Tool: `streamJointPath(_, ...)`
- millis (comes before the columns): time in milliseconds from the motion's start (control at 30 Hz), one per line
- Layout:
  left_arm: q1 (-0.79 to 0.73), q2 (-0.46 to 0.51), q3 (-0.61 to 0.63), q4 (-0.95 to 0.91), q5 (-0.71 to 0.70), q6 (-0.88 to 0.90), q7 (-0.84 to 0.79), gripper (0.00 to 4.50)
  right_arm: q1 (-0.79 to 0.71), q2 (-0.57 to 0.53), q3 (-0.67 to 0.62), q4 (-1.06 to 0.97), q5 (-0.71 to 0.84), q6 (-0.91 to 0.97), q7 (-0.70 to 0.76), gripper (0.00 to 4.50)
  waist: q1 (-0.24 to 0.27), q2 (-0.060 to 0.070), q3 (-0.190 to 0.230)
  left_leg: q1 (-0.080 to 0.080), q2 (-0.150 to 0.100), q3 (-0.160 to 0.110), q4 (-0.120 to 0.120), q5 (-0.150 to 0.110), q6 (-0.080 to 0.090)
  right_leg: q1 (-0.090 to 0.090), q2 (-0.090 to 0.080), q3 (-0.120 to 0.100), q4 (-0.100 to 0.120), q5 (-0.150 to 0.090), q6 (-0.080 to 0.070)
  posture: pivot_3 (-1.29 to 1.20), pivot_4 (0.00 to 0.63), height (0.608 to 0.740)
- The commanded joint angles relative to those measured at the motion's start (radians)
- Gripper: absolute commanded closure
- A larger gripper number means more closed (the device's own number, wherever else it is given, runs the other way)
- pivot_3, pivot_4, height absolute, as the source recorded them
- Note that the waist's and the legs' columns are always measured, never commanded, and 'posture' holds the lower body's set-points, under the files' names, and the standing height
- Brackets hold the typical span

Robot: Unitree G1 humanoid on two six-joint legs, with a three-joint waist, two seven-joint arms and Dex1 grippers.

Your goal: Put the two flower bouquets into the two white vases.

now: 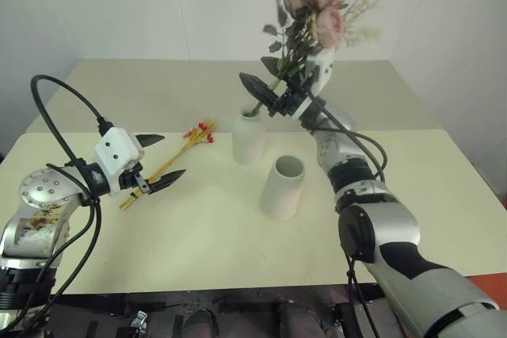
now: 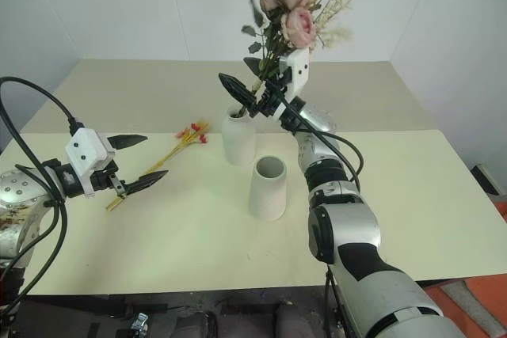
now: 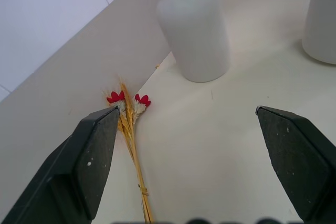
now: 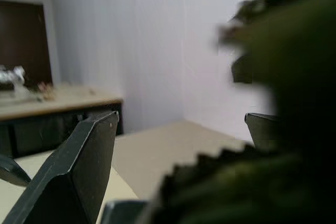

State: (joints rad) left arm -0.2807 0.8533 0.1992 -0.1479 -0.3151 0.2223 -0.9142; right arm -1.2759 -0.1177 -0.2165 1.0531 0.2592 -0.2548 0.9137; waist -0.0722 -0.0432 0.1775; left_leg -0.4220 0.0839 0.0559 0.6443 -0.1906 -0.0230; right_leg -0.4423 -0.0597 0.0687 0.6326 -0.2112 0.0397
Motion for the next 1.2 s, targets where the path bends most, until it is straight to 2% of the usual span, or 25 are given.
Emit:
streamJointPath(33,0.011,-0.004,0.017,-0.028,0.0,-0.013,0.013,0.0,-0.067,-0.019,0.024,0.012,-0.03,-0.005,-0.044,0.02,0.001,0.0,0.0,0.0,0.0,0.0,0.0,0.0,0.0,0.0,0.0,0.0,0.0,0.0,0.0,0.0,0.15,0.74)
streamJointPath(167,0.026,-0.01,0.02,-0.039,0.002,-0.013,0.024,0.0,-0.108,-0.036,0.049,0.052,-0.065,0.002,-0.062,0.02,0.003,0.0,0.0,0.0,0.0,0.0,0.0,0.0,0.0,0.0,0.0,0.0,0.0,0.0,0.0,0.0,0.15,0.74)
streamJointPath(300,0.036,-0.014,0.024,-0.05,0.001,-0.008,0.036,0.0,-0.12,-0.036,0.092,0.057,-0.098,-0.007,-0.009,0.02,0.003,0.0,0.0,0.0,0.0,0.0,0.0,0.0,0.0,0.0,0.0,0.0,0.0,0.0,0.0,0.0,0.15,0.74)
streamJointPath(433,0.049,-0.015,0.028,-0.069,-0.001,0.007,0.053,0.0,-0.11,-0.048,0.15,0.058,-0.163,-0.012,-0.039,0.02,0.002,0.0,0.0,0.0,0.0,0.0,0.0,0.0,0.0,0.0,0.0,0.0,0.0,0.0,0.0,0.0,0.15,0.74)
streamJointPath(667,0.068,-0.007,0.031,-0.087,0.006,0.025,0.07,0.0,-0.067,-0.168,0.249,0.106,-0.291,0.047,-0.051,0.02,0.011,0.0,0.0,0.0,0.0,0.0,0.0,0.0,0.0,0.0,0.0,0.0,-0.001,0.0,0.0,0.0,0.15,0.74)
streamJointPath(833,0.049,-0.003,0.027,-0.085,0.003,0.035,0.069,0.0,-0.013,-0.243,0.223,0.043,-0.246,0.017,0.077,0.02,0.008,0.0,0.0,0.0,0.0,0.0,0.0,0.0,0.0,0.001,0.0,0.0,0.0,0.0,0.0,0.0,0.15,0.74)
streamJointPath(967,0.032,-0.003,0.04,-0.083,0.005,0.045,0.085,0.0,0.069,-0.326,0.172,-0.086,-0.161,0.012,0.205,0.02,0.011,0.0,0.0,0.0,0.0,0.0,0.0,0.0,0.0,0.002,0.0,0.0,-0.001,0.0,0.0,0.0,0.15,0.74)
streamJointPath(1033,0.019,-0.002,0.028,-0.09,0.061,0.065,0.149,0.0,0.116,-0.382,0.134,-0.18,-0.099,0.045,0.276,0.02,0.014,0.001,0.0,0.0,0.0,0.0,0.0,0.0,0.0,0.001,0.0,0.0,-0.001,0.0,0.0,0.0,0.15,0.74)
streamJointPath(1200,-0.031,-0.012,0.018,-0.081,0.054,0.145,0.18,0.0,0.206,-0.476,0.077,-0.371,0.012,0.152,0.346,0.02,0.023,0.001,0.001,0.001,0.0,0.0,0.0,0.0,0.0,0.001,0.0,0.0,0.0,0.0,0.0,0.0,0.15,0.74)
